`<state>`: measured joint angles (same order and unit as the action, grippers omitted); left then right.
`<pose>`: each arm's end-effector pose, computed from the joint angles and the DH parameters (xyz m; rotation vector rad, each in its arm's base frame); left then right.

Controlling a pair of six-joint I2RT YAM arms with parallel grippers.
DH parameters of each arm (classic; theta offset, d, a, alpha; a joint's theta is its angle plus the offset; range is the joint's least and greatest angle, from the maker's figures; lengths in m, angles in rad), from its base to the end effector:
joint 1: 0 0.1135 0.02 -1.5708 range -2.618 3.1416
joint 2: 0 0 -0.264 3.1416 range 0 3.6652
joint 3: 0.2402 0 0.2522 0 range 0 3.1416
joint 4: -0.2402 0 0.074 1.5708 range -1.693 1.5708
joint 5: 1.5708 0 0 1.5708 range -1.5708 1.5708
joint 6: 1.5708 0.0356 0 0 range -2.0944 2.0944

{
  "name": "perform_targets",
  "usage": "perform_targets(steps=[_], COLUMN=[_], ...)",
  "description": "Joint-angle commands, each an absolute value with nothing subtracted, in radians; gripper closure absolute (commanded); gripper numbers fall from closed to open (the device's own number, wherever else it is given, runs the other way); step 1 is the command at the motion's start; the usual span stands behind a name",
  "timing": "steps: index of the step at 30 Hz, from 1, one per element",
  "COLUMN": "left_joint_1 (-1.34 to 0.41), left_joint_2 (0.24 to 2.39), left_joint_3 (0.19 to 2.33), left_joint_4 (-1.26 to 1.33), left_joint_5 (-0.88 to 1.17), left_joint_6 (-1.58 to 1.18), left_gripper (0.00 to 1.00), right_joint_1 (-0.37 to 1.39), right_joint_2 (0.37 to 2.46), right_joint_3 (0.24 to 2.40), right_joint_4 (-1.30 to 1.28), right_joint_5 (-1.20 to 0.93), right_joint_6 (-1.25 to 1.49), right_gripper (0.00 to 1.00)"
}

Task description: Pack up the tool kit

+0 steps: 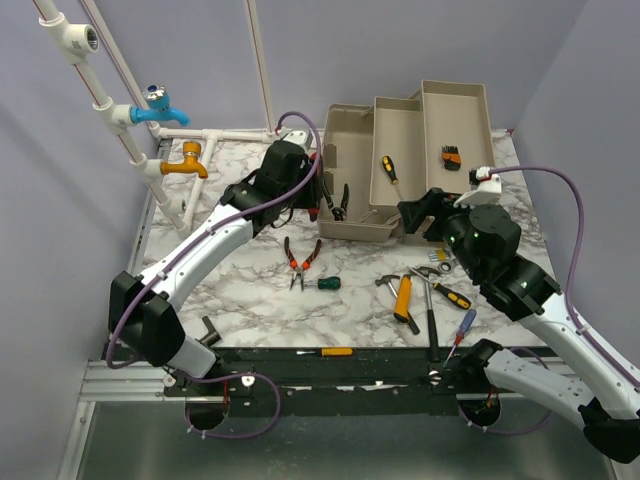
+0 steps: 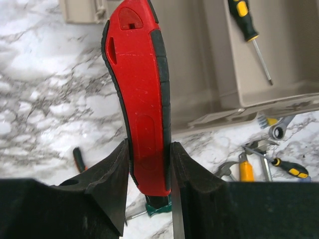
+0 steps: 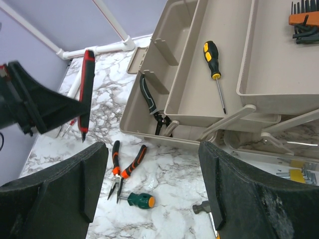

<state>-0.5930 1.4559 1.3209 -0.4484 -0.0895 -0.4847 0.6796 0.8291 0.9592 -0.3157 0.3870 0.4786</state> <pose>0.2770 -0.1828 0.3419 0.0661 2.1980 -0.5226 0.1499 0.1039 0.3797 0.1073 1.7666 0.5067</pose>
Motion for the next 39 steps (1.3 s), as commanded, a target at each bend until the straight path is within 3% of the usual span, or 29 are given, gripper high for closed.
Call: perform_targets(steps=[1, 6, 13, 16, 19, 22, 28, 39], left_joint_1=[-0.592, -0.591, -0.591, -0.592, -0.593, -0.594, -0.593, -0.585], left_joint_2=[1.599, 1.788, 1.930, 1.982, 2.004, 1.984, 1.841, 1.473], left_joint_3=[1.480, 1.676, 1.779, 1.829, 1.834, 1.812, 1.741, 1.330], left_joint_4=[-0.424, -0.495, -0.475, -0.520, -0.537, -0.541, -0.549, -0.504], left_joint_5=[-0.002, 0.058, 0.118, 0.135, 0.188, 0.157, 0.063, -0.186], left_joint_6=[-0.431, -0.422, -0.417, -0.419, -0.407, -0.421, -0.437, -0.506], left_gripper=[0.88, 0.86, 0.80, 0.69, 0.50, 0.37, 0.26, 0.26], right_joint_1=[0.683, 0.683, 0.683, 0.683, 0.682, 0.683, 0.682, 0.682], right_joint_2=[0.808, 0.806, 0.812, 0.815, 0.819, 0.823, 0.831, 0.822], right_joint_3=[0.942, 0.940, 0.951, 0.953, 0.951, 0.952, 0.950, 0.926], right_joint_4=[-0.310, -0.312, -0.318, -0.316, -0.313, -0.312, -0.304, -0.295], right_joint_5=[0.379, 0.389, 0.396, 0.396, 0.389, 0.384, 0.362, 0.336], right_joint_6=[0.469, 0.461, 0.446, 0.446, 0.449, 0.454, 0.463, 0.476], right_gripper=[0.19, 0.19, 0.19, 0.19, 0.19, 0.19, 0.19, 0.19])
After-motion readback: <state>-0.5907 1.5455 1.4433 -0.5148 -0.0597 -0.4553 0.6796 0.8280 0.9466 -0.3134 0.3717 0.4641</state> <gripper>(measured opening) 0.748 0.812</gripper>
